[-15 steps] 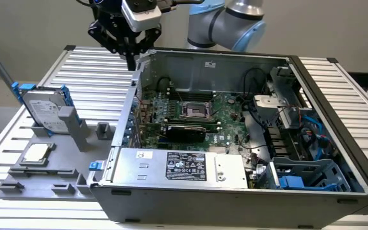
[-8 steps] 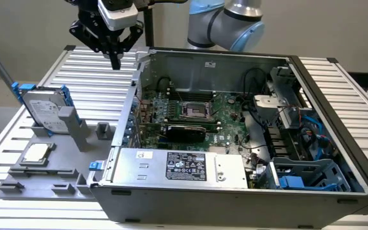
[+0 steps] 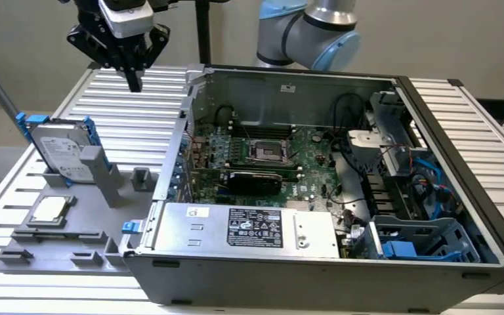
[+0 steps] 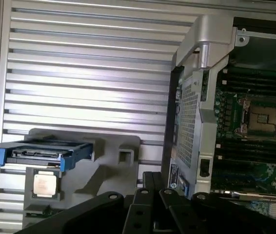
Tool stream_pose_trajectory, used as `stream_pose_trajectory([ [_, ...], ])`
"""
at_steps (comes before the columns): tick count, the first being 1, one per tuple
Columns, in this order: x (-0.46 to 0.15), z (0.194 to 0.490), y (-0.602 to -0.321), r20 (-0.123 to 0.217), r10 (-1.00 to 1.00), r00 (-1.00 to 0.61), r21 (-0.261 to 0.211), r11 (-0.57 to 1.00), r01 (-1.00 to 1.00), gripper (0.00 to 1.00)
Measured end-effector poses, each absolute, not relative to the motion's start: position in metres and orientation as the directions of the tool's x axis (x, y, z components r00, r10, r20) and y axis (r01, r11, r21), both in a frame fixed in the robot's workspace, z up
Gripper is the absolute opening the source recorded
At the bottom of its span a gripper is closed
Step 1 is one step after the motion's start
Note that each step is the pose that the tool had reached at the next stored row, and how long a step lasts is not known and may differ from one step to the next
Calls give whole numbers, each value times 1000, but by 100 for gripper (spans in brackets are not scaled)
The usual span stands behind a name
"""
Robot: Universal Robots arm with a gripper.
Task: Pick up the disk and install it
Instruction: 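Reach for the disk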
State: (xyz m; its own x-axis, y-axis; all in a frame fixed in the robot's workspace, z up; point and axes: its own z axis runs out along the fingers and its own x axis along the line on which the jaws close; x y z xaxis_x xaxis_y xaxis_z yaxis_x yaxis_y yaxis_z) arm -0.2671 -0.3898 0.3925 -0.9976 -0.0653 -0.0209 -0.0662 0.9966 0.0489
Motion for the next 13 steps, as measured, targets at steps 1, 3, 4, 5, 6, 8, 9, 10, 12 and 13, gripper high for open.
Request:
stream_pose_trajectory([
  [1, -272, 392, -389, -21, -65, -998, 49, 997, -66, 11],
  [3, -281, 392, -387, -21, -65, -998, 49, 997, -66, 11],
  [4, -285, 392, -386, -21, -65, -998, 49, 997, -66, 11],
  [5, -290, 392, -385, -21, -65, -998, 49, 997, -66, 11],
  [6, -294, 392, -383, -21, -65, -998, 49, 997, -66, 11],
  [8, -303, 392, -381, -21, -65, -998, 49, 997, -66, 11],
  [9, -308, 392, -380, -21, -65, -998, 49, 997, -66, 11],
  [10, -312, 392, -379, -21, -65, -998, 49, 997, -66, 11],
  [12, -321, 391, -378, -21, -65, -998, 49, 997, -66, 11],
  [13, -326, 391, -377, -21, -65, -998, 49, 997, -66, 11],
])
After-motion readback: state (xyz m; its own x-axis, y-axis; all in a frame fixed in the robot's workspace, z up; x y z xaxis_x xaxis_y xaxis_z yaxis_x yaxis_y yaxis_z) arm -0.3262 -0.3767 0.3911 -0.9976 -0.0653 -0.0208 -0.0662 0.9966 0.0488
